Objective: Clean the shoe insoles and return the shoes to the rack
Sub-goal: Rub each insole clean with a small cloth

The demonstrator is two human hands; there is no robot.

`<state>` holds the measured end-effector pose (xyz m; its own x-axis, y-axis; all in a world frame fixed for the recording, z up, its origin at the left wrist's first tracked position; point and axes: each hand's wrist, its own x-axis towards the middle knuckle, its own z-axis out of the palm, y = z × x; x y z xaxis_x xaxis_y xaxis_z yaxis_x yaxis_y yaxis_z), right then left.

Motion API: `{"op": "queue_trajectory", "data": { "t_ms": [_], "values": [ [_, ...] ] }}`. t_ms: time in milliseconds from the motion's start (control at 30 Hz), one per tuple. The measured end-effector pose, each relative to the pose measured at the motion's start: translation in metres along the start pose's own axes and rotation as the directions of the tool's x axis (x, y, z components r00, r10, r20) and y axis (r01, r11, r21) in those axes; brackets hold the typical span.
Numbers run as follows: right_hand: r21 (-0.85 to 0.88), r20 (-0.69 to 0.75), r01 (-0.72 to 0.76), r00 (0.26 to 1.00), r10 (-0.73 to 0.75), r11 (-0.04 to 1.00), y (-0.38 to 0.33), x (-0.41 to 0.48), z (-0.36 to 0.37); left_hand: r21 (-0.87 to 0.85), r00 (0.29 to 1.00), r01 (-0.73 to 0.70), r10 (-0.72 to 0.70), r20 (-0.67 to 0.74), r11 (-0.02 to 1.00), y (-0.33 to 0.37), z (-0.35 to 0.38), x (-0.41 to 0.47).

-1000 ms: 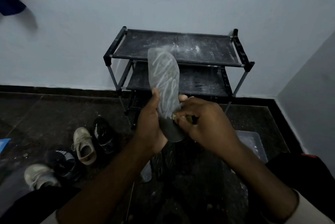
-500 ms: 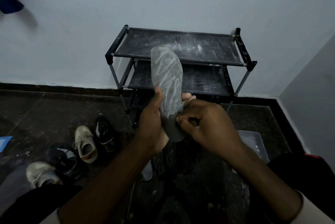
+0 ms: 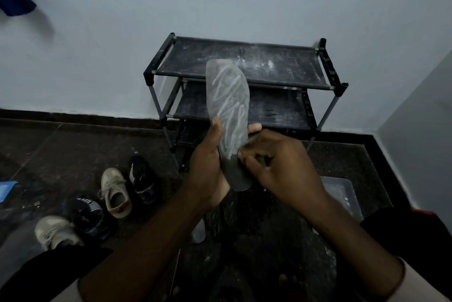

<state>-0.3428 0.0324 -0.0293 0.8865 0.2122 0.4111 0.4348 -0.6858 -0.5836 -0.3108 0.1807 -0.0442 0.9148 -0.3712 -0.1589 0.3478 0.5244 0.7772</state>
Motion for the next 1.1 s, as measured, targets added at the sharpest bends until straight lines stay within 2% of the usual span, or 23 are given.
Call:
{"op": "queue_trajectory", "data": {
  "t_ms": [67,200,367,467,567,633,667,767,867,933,1100],
  "values": [
    [0.011,0.023,-0.031,0.999,0.03,0.999,0.003,-0.001,-0.002,-0.004,1.0,-0.006,0.006,0.009,1.0,0.001,0.002,-0.001],
    [-0.015,-0.124,-0.053,0.991,0.051,0.998,0.008,0.006,-0.008,-0.002,1.0,-0.01,0.01,0.023,1.0,-0.001,0.002,-0.001],
    [0.017,0.003,-0.033,0.999,0.033,0.999,0.002,-0.001,-0.001,-0.003,1.0,-0.018,0.018,0.01,1.0,-0.001,0.001,0.003],
    [-0.002,-0.13,-0.056,0.99,0.055,0.998,0.008,0.004,-0.007,0.008,1.0,-0.015,0.015,0.015,1.0,-0.001,0.003,0.001],
    [-0.013,-0.127,-0.042,0.991,0.04,0.999,0.003,0.0,-0.001,0.007,1.0,-0.011,0.011,0.009,1.0,-0.002,0.002,0.002],
    [0.032,-0.127,-0.088,0.988,0.091,0.996,0.003,-0.003,0.002,-0.014,1.0,-0.012,0.012,0.014,1.0,-0.001,0.0,0.003],
    [0.112,-0.13,-0.132,0.981,0.146,0.985,0.005,-0.003,0.002,-0.028,1.0,-0.013,0.014,0.023,1.0,0.0,0.0,0.004],
    [0.436,-0.034,-0.274,0.947,0.32,0.857,0.006,-0.001,0.0,-0.072,1.0,0.003,-0.001,0.027,0.997,0.002,-0.002,0.006],
    [0.596,0.057,-0.329,0.927,0.37,0.733,0.001,-0.001,0.002,-0.078,0.999,0.025,-0.021,0.044,0.997,0.002,-0.005,0.008],
    [0.631,0.066,-0.332,0.924,0.378,0.702,0.002,-0.001,0.003,-0.08,0.999,0.012,-0.009,0.043,0.997,0.004,-0.007,0.009],
    [0.517,0.181,-0.31,0.951,0.252,0.798,0.005,-0.004,0.004,-0.209,0.996,-0.083,0.088,0.015,0.974,0.028,-0.014,0.013]
  ]
}}
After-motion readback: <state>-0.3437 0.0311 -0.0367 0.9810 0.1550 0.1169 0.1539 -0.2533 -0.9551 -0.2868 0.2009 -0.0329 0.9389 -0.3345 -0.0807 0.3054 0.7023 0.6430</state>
